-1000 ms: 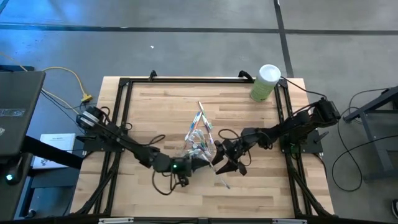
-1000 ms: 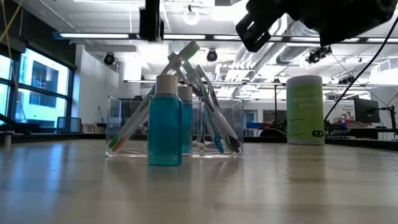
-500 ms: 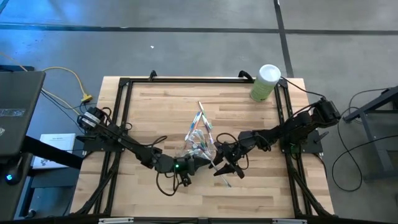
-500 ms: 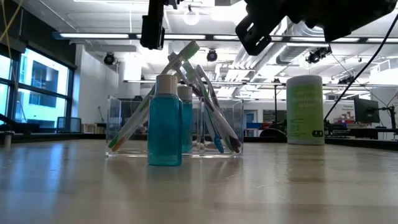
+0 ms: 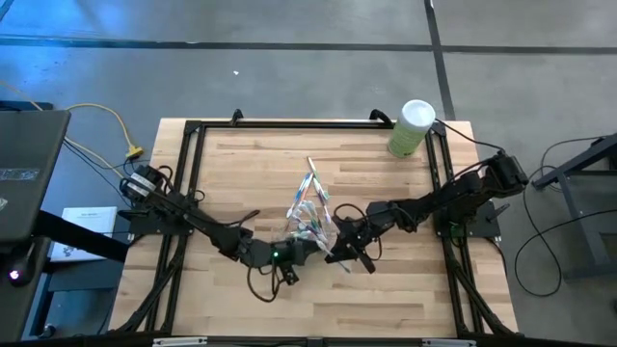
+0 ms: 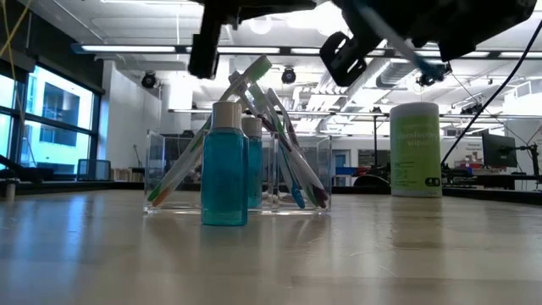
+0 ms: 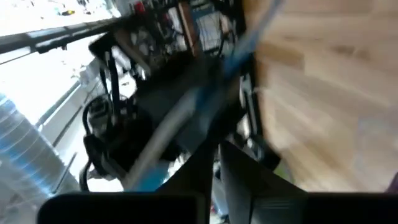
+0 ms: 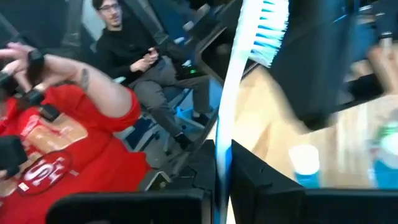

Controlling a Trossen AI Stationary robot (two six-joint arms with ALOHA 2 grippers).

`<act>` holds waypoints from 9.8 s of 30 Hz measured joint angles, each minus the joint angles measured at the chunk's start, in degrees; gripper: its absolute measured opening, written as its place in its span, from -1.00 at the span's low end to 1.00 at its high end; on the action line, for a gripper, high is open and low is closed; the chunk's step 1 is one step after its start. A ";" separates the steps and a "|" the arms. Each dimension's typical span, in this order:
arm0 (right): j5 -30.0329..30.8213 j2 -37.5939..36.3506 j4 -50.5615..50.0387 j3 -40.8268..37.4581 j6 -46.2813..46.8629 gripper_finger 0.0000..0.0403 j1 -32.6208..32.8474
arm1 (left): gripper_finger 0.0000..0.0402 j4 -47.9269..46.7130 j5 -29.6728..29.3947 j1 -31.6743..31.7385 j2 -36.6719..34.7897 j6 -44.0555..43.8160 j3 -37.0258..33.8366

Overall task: Pick & Place toothbrushing station
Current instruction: Put the blue toothbrush into the transparent organizer, then put the green toothbrush into the transparent organizer

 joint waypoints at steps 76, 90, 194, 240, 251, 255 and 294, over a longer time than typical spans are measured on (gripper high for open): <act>25.16 -19.93 -24.47 0.00 -19.49 -0.94 2.99 | -0.24 40.92 -32.21 -11.39 -0.17 -19.94 -0.09; 25.92 -17.21 -11.21 -0.31 -31.54 -0.94 2.98 | -0.19 49.67 -34.29 -10.72 -0.32 -14.02 -0.09; 41.53 10.23 14.85 -8.11 -15.72 -0.10 0.89 | 0.01 -2.16 4.84 8.50 -43.30 -106.98 -36.46; 46.09 10.31 -13.47 -8.09 -10.23 0.15 -7.66 | 0.01 -4.31 5.06 7.63 -43.28 -109.12 -36.44; 45.88 21.11 4.58 -8.04 -11.45 0.15 -12.33 | 0.01 -5.18 4.78 7.79 -43.28 -109.04 -36.44; 45.47 22.41 7.95 -8.04 -13.36 0.15 -13.73 | 0.01 -5.16 4.78 8.40 -43.28 -108.72 -36.44; 27.34 22.44 10.49 -7.69 -18.95 -0.62 -27.12 | 0.01 -5.14 4.80 10.18 -43.28 -110.40 -36.44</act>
